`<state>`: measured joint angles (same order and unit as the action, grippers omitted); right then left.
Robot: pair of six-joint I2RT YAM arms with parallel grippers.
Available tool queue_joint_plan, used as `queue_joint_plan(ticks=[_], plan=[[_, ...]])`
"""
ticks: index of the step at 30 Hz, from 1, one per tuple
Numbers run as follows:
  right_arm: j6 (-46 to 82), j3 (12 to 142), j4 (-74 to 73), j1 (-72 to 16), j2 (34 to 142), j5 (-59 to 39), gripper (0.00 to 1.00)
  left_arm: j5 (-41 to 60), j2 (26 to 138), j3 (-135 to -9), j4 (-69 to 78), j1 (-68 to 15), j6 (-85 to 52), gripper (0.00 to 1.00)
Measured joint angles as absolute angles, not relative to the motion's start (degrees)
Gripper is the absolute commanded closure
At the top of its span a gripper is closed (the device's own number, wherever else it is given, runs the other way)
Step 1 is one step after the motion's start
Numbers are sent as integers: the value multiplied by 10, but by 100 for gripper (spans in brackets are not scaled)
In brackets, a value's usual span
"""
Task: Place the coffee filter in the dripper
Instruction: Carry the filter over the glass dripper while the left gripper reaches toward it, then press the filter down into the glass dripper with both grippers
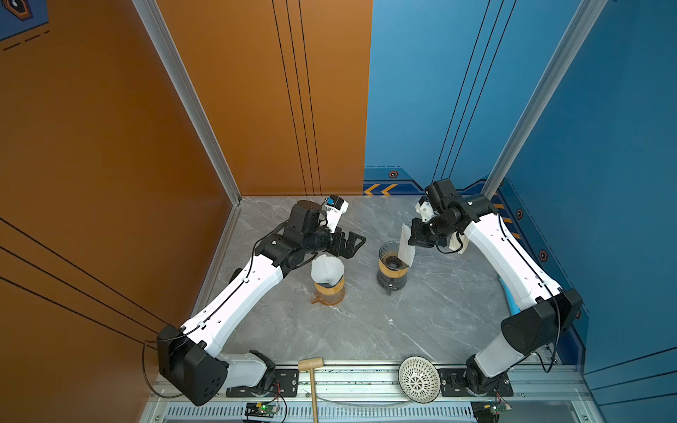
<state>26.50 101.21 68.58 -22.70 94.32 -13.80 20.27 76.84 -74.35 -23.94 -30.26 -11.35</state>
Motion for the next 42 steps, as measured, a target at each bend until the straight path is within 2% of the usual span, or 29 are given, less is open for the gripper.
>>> queue_joint_plan(ticks=[9, 19, 25, 42], plan=[[273, 1006, 672, -266, 958, -77, 100, 211, 800, -762, -231, -310, -129, 2], [301, 912, 595, -275, 941, -73, 100, 218, 840, -778, -198, -325, -165, 2], [314, 899, 565, -281, 930, -74, 100, 223, 874, -786, -191, -346, -178, 0], [321, 872, 533, -281, 924, -83, 100, 234, 975, -847, -174, -367, -215, 13]])
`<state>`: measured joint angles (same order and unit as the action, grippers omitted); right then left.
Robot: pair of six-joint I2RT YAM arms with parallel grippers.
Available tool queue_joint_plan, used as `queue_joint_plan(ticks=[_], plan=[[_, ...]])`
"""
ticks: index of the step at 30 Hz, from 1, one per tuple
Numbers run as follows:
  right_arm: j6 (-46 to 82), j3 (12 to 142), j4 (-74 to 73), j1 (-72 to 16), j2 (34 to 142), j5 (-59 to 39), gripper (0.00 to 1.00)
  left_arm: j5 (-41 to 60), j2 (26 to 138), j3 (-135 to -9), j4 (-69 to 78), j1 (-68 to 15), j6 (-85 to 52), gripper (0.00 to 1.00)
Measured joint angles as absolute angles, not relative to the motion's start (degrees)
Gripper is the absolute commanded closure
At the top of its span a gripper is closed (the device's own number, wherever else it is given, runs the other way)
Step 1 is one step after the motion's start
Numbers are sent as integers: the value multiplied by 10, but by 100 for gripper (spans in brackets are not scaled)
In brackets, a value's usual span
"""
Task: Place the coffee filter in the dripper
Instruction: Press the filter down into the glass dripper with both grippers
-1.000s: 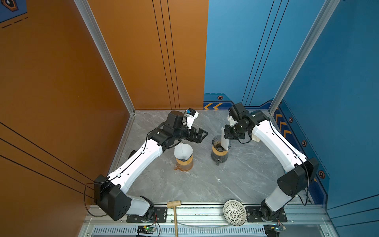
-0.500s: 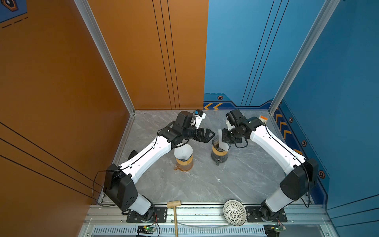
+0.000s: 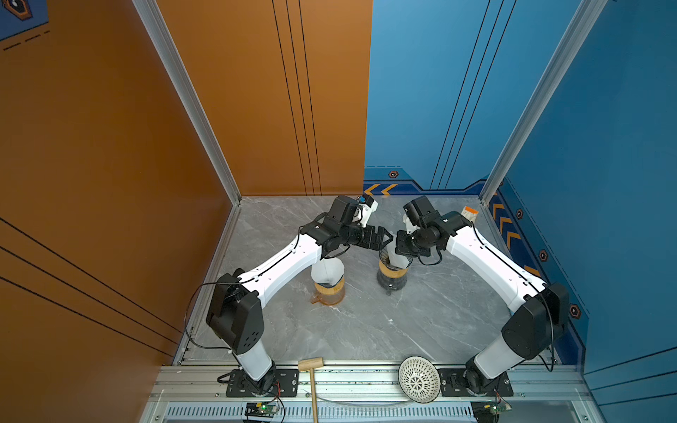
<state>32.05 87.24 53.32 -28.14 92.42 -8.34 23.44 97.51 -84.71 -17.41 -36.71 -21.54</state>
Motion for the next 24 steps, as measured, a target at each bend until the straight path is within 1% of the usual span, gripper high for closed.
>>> queue_joint_plan(ticks=[8, 11, 17, 21, 24], plan=[[321, 872, 533, -281, 924, -90, 100, 228, 999, -854, -183, -376, -227, 31], [321, 872, 533, -281, 924, -90, 100, 223, 1006, -858, -197, -376, -228, 33], [322, 865, 529, -277, 924, -92, 100, 219, 1016, -864, -215, -376, -228, 39], [327, 865, 529, -277, 924, -92, 100, 219, 1027, -873, -229, -376, -221, 40], [330, 862, 529, -277, 921, -91, 95, 219, 1029, -875, -243, -376, -216, 40]])
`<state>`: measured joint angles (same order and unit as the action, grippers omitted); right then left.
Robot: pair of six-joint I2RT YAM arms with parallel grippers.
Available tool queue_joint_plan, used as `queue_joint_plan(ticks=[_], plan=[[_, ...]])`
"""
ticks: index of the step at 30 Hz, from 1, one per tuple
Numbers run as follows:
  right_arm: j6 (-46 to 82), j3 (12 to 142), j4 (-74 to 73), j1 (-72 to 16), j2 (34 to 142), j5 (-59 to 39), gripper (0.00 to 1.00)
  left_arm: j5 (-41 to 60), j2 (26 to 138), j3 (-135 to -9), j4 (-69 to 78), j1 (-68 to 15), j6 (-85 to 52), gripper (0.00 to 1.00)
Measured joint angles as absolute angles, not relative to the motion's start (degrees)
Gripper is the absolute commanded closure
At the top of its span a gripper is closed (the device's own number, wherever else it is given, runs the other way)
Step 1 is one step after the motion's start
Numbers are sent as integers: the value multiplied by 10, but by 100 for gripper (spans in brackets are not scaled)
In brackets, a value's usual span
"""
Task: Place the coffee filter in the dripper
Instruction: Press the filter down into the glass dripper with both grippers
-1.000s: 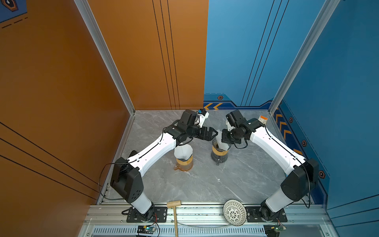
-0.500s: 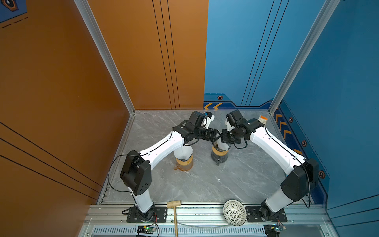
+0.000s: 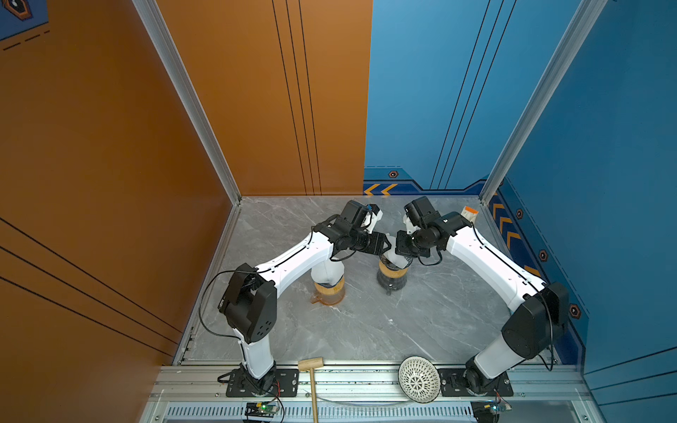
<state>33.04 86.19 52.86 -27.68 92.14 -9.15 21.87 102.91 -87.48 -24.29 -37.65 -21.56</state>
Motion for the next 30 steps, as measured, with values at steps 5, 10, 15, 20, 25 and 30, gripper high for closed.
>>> queue_joint_plan(ticks=[5, 10, 15, 20, 25, 30], plan=[[335, 853, 528, -277, 908, -86, 90, 219, 1029, -882, -261, -378, -204, 41], [340, 849, 528, -277, 886, -62, 88, 219, 1035, -894, -277, -379, -200, 49], [340, 848, 528, -277, 872, -39, 86, 219, 1050, -908, -289, -380, -189, 49], [340, 839, 528, -277, 870, -16, 84, 219, 1054, -912, -302, -380, -184, 51], [342, 836, 530, -277, 870, 4, 82, 219, 1058, -924, -314, -380, -179, 53], [342, 836, 535, -277, 870, 24, 79, 219, 1065, -941, -325, -380, -173, 54]])
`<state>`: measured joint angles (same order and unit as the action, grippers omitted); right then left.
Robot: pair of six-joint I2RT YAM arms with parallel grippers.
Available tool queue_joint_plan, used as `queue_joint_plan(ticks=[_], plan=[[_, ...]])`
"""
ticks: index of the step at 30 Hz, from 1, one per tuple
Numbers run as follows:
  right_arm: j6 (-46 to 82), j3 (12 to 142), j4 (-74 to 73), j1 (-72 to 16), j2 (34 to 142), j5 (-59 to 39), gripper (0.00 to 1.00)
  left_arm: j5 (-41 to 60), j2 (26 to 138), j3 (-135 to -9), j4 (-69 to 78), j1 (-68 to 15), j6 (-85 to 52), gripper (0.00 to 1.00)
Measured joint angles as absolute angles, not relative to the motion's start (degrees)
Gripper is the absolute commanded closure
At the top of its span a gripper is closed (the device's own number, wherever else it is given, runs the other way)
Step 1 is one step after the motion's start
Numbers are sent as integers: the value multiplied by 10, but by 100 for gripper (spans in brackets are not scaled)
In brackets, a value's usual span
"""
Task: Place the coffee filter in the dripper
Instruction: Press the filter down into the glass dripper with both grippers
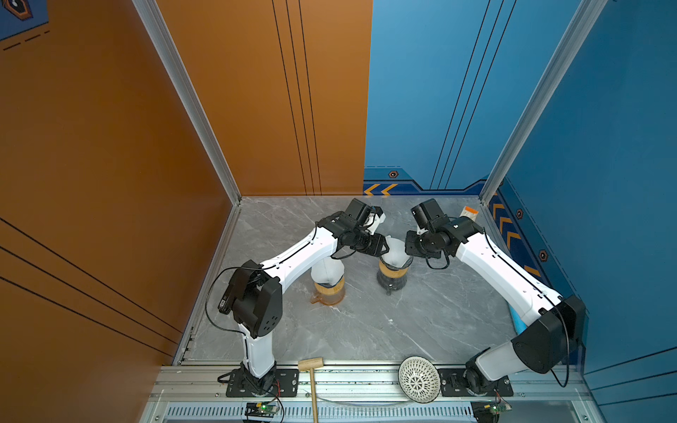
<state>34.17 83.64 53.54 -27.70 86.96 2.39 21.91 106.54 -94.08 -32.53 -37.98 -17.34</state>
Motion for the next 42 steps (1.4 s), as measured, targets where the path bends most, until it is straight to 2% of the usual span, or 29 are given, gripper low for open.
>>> queue_joint_plan(ticks=[7, 17, 29, 42], plan=[[342, 836, 544, -277, 870, 38, 79, 219, 1074, -944, -343, -380, -168, 57], [341, 836, 551, -277, 874, 48, 79, 216, 1075, -945, -358, -380, -163, 57], [328, 836, 551, -277, 909, 46, 73, 217, 1091, -963, -361, -383, -163, 58], [321, 836, 550, -273, 932, 43, 73, 217, 1106, -981, -371, -384, -163, 58]])
